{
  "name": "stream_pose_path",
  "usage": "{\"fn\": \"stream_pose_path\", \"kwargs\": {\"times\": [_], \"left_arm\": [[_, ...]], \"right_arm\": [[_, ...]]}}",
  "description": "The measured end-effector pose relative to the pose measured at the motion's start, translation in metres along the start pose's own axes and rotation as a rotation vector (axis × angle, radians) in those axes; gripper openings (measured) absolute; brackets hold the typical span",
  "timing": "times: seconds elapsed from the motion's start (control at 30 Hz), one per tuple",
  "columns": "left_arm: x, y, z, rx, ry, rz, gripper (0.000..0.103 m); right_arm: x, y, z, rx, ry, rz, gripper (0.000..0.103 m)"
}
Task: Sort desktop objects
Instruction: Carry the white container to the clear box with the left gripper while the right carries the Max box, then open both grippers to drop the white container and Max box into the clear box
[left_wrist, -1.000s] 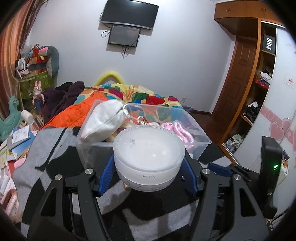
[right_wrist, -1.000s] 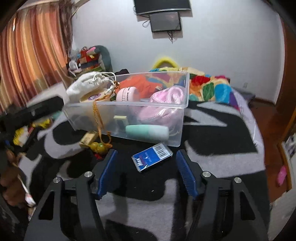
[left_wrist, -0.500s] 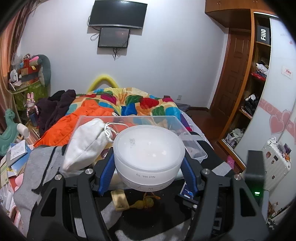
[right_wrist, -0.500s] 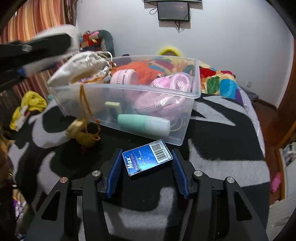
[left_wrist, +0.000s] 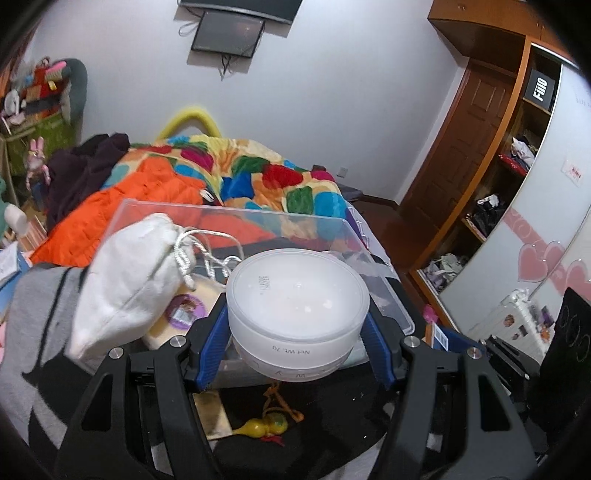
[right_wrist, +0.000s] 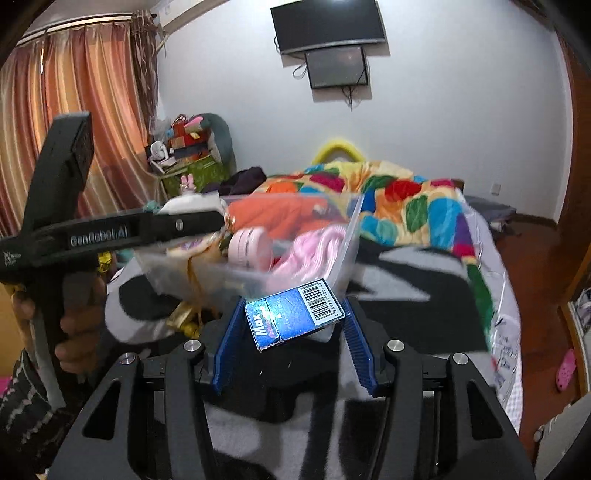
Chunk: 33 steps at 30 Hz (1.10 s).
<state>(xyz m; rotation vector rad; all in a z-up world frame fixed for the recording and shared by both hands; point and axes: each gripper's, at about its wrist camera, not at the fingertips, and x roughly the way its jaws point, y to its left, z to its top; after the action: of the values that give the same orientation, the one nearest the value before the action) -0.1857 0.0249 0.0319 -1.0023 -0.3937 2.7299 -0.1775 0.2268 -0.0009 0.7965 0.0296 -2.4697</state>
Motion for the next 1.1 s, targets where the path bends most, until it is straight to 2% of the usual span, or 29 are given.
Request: {"fn": "stream_pose_path", "kwargs": {"times": [0.07, 0.43, 0.57, 0.77, 1.1], "left_arm": [[0.005, -0.002, 0.004, 0.004, 0.009, -0.007, 0.065], [0.030, -0.007, 0.004, 0.053, 0.031, 0.055, 0.065], [0.033, -0.003, 0.004, 0.039, 0.041, 0.024, 0.065], [0.034, -0.005, 0.000, 0.055, 0.039, 0.020, 0.065], [0.022, 0.002, 0.001, 0.014, 0.022, -0.024, 0.066]], "right_arm": [[0.006, 0.001, 0.006, 0.002, -0.004, -0.005, 0.049], [0.040, 0.001, 0.023, 0.022, 0.007, -0.037, 0.049], [0.041, 0.003, 0.022, 0.001, 0.002, -0.060, 0.050], [0.042, 0.005, 0.021, -0.016, 0.001, -0.073, 0.052], [0.039, 0.003, 0.021, 0.004, 0.007, -0.057, 0.054]]}}
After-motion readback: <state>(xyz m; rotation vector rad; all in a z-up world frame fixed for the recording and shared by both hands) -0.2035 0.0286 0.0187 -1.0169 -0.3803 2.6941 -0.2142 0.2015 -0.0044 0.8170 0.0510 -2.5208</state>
